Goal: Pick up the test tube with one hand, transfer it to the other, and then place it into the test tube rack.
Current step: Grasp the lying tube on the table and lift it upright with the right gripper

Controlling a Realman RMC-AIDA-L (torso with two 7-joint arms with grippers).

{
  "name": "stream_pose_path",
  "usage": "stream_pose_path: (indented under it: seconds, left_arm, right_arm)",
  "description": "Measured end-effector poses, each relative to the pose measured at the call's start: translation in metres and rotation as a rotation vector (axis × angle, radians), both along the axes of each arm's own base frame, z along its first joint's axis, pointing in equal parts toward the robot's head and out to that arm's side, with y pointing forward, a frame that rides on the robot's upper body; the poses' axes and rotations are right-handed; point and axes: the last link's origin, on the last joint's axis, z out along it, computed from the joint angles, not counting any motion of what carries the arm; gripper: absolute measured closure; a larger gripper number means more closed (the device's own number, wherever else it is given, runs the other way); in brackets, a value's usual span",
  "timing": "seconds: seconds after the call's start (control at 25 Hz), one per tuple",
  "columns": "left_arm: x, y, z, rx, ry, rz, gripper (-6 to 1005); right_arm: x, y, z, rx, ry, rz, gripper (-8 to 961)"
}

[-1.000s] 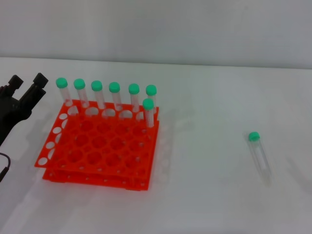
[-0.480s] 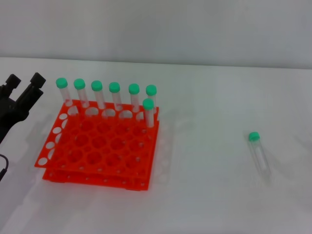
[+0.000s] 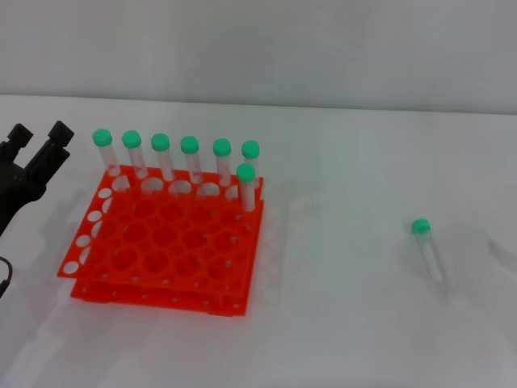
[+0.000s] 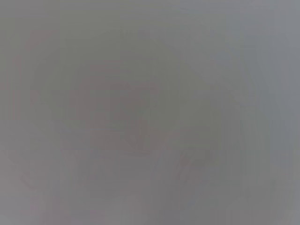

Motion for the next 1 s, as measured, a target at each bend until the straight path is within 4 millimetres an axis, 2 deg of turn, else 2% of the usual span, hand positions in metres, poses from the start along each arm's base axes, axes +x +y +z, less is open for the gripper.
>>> stream_pose_path:
  seconds: [0.24, 0.48, 0.72, 1.0]
  left_arm:
    - [0.002, 0.002, 0.003, 0.005, 0.003, -0.015, 120]
    - [0.003, 0.003, 0.004, 0.006, 0.002, -0.021, 120]
    - [0.001, 0.000, 0.004, 0.005, 0.001, -0.015, 120]
    - [0.002, -0.003, 0.004, 0.005, -0.001, -0.031, 121]
  right_arm:
    - [-0.028, 0.011, -0.002, -0.018, -0.228, -0.102, 103]
    - [-0.063, 0.015, -0.007, -0.023, -0.387, -0.118, 105]
    - [-0.095, 0.008, -0.029, -0.148, -0.456, -0.098, 107]
    - [-0.111, 0.004, -0.053, -0.257, -0.486, -0.113, 109]
